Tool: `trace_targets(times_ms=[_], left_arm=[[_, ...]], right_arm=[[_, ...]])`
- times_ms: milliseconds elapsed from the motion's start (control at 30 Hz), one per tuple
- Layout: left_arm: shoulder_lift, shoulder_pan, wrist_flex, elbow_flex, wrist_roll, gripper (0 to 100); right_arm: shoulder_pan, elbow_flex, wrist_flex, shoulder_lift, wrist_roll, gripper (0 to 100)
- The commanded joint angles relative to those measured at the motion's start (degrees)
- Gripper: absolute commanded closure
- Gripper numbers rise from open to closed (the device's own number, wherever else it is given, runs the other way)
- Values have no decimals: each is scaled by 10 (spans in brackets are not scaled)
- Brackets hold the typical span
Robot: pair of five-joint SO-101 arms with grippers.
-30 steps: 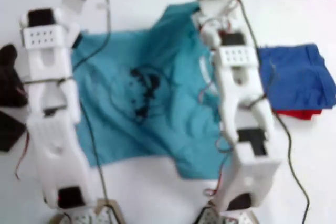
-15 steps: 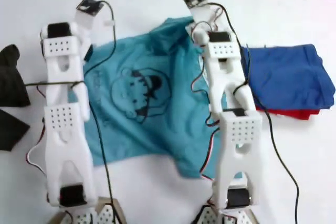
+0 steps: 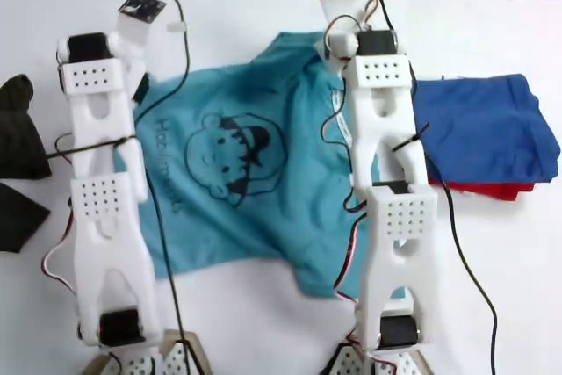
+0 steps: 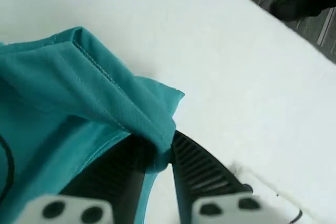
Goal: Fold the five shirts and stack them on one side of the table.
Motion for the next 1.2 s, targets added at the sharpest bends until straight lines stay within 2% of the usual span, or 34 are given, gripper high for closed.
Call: trace_targets(times_ms=[0, 267, 400, 633, 733, 933, 1167], left_arm=[[-117, -7, 12, 69, 4, 975], [-373, 4, 9, 411, 0, 974], [-477, 4, 8, 538, -16, 974], [-585, 4, 4, 684, -30, 974], [-625, 4, 4, 729, -30, 974], [-697, 4, 4, 809, -47, 974], [-745, 4, -20, 928, -55, 974]], right_arm=[[-5, -54, 72, -34, -4, 979], [-8, -169, 229, -44, -4, 979], [-6, -222, 308, -40, -4, 979], [7, -200, 323, -74, -23, 979], [12, -111, 323, -148, -26, 979], [11, 183, 312, -356, -25, 979], [14, 563, 204, -614, 22, 979]])
